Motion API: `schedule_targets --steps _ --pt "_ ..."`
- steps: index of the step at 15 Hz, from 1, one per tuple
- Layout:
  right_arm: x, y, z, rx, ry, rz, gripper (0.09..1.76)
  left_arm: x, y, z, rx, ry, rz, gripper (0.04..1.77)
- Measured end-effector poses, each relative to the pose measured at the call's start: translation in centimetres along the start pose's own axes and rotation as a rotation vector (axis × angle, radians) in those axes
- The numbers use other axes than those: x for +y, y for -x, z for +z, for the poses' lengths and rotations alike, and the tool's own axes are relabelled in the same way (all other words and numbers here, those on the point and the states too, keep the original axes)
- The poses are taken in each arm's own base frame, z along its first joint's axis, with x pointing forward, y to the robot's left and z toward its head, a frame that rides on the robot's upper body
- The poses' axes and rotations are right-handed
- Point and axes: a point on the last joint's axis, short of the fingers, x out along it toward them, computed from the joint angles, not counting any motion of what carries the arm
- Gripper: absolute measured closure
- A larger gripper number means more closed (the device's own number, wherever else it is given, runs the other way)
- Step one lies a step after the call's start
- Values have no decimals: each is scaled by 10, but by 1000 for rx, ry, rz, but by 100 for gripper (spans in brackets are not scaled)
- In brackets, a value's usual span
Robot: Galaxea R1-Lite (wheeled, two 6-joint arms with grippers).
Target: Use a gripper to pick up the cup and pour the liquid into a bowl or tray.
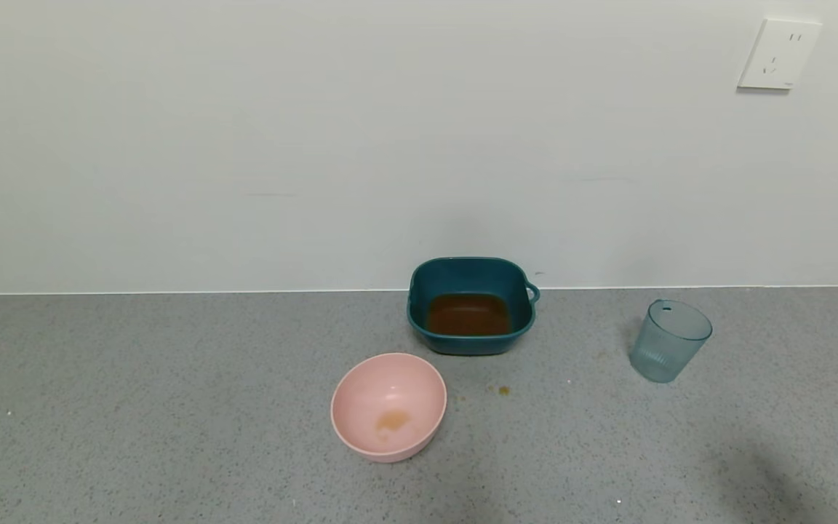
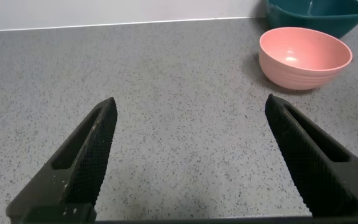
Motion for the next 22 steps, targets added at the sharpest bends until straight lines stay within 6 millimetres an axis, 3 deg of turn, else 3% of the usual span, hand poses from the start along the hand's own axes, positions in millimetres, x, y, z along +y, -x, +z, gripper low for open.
schedule_targets --steps 5,11,17,22 --pt "1 55 -26 -147 -17 -17 15 0 0 0 0 0 0 9" --pt "3 96 -68 -273 -20 -36 15 0 0 0 0 0 0 9" --pt "6 110 -95 -387 -23 -58 15 0 0 0 0 0 0 9" --pt "6 104 -93 -634 -43 -68 15 0 0 0 0 0 0 9"
